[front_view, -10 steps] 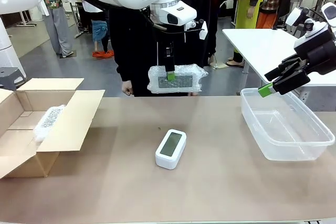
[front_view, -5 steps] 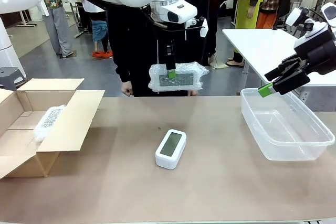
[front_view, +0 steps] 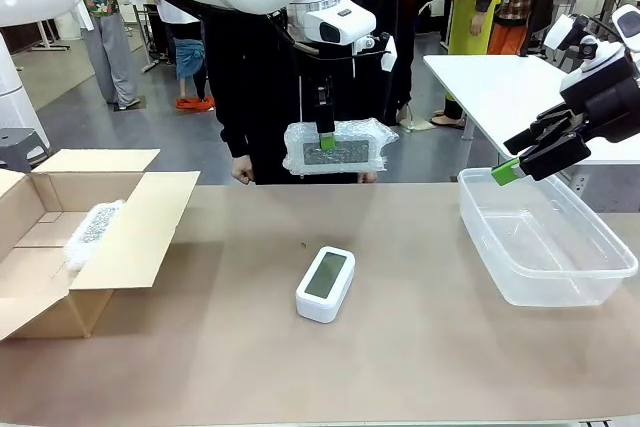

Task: Separate and place wrapped and unwrapped clocks.
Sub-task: If the picked Digital clock is wrapped, place it in the Package Box ; if not, place it in the Organizing box.

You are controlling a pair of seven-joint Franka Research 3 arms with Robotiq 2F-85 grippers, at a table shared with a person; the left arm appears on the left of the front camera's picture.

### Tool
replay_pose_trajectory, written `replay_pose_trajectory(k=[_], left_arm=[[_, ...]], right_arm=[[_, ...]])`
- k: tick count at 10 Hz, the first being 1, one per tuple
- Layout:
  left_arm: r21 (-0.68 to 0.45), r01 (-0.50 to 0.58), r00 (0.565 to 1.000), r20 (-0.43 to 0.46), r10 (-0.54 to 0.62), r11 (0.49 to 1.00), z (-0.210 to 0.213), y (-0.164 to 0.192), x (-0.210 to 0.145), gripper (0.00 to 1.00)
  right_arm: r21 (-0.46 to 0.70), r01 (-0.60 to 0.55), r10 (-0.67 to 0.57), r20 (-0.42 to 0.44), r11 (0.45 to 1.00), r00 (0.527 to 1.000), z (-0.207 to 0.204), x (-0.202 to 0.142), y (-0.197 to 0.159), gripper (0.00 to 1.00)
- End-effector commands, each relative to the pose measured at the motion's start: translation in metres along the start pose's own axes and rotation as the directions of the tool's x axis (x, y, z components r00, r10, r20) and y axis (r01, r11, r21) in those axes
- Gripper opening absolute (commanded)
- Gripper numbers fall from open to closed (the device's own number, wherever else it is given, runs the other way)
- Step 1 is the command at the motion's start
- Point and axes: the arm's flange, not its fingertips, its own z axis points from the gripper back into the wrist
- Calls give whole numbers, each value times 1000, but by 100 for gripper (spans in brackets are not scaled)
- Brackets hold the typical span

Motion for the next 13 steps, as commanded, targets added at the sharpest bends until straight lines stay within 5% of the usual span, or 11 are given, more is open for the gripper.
replay_pose_trajectory(k=[1, 4, 6, 7, 9, 13], left_arm=[[9, 8, 1000, 0, -8, 1000, 6, 5, 5, 53], [0, 0, 1000, 0, 0, 1000, 0, 0, 0, 53], [3, -346, 937, 54, 346, 938, 23, 14, -69, 53], [-27, -493, 867, 60, 494, 869, 26, 14, -107, 53], [-46, -750, 660, 24, 751, 660, 21, 15, -181, 53], [-140, -966, 233, -89, 968, 219, -7, -21, -312, 53]], right_arm=[[25, -8, 8, 26, 1000, 1000, -3, 0, -3, 100], [25, -8, 8, 26, 1000, 1000, -3, 0, -3, 100], [25, -8, 8, 26, 1000, 1000, -3, 0, -3, 100], [25, -8, 8, 26, 1000, 1000, -3, 0, -3, 100], [25, -8, 8, 26, 1000, 1000, -3, 0, -3, 100], [25, -8, 8, 26, 1000, 1000, -3, 0, -3, 100]])
